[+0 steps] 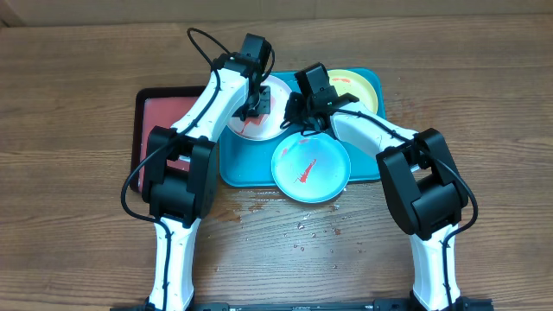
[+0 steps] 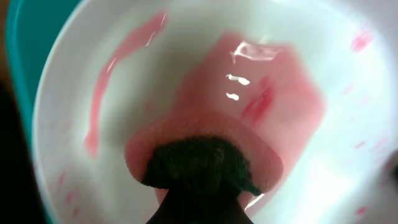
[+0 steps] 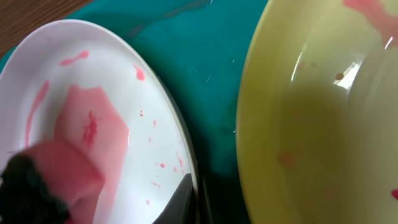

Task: Clean dirty plates on tray and stack at the side
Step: 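Hold the white plate with the right gripper and scrub it with the sponge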

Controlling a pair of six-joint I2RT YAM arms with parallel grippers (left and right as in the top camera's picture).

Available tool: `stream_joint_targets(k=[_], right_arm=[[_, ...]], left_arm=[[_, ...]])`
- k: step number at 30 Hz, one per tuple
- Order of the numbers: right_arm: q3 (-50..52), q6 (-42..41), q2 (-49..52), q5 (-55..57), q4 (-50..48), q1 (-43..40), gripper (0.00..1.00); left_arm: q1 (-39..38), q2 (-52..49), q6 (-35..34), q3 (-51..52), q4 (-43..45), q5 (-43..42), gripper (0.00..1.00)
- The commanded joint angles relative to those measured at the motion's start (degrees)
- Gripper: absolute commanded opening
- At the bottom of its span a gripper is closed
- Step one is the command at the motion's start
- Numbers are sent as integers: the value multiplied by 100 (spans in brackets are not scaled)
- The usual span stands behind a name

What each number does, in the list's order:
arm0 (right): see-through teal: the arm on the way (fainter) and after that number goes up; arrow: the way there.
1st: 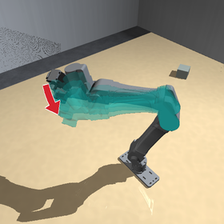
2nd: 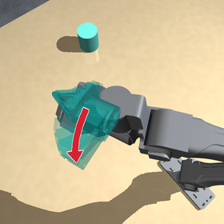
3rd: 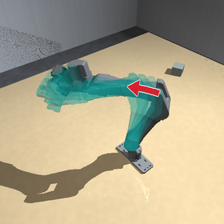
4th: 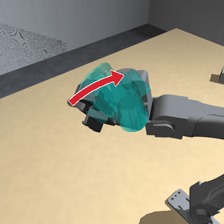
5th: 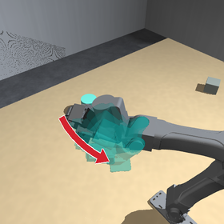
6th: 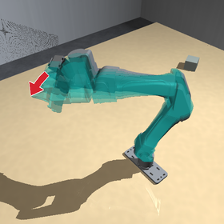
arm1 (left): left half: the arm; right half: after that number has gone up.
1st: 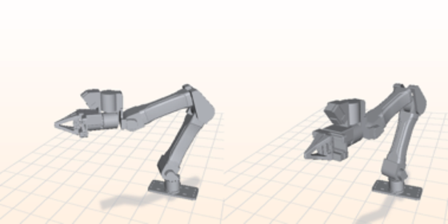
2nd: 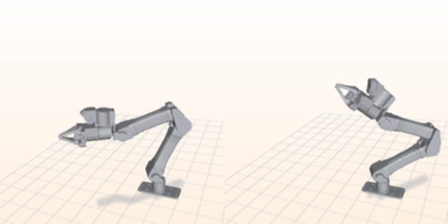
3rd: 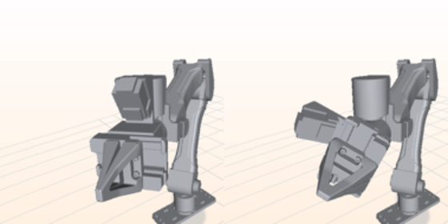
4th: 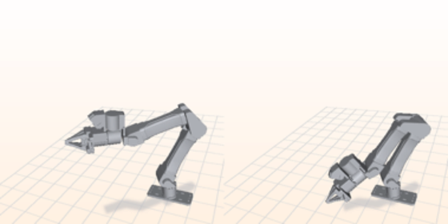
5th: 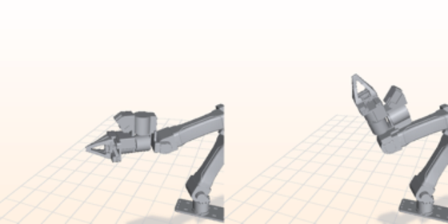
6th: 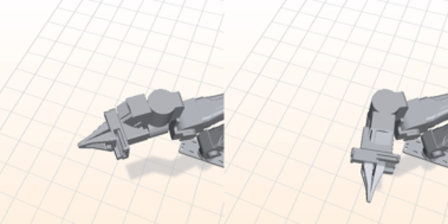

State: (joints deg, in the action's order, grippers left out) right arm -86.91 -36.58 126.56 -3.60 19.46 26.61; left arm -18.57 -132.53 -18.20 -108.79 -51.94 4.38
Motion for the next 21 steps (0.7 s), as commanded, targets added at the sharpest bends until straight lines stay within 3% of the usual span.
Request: stream_joint_targets(k=[1, 10, 21], right_arm=[[-195, 125, 59, -39, 37, 17, 4], [-195, 254, 59, -81, 61, 17, 4], [-195, 256, 59, -116, 153, 17, 4]], left_arm=[[-24, -46, 85, 31, 308, -505, 4], [-22, -315, 352, 31, 538, -1071, 4], [140, -313, 350, 31, -192, 341, 4]])
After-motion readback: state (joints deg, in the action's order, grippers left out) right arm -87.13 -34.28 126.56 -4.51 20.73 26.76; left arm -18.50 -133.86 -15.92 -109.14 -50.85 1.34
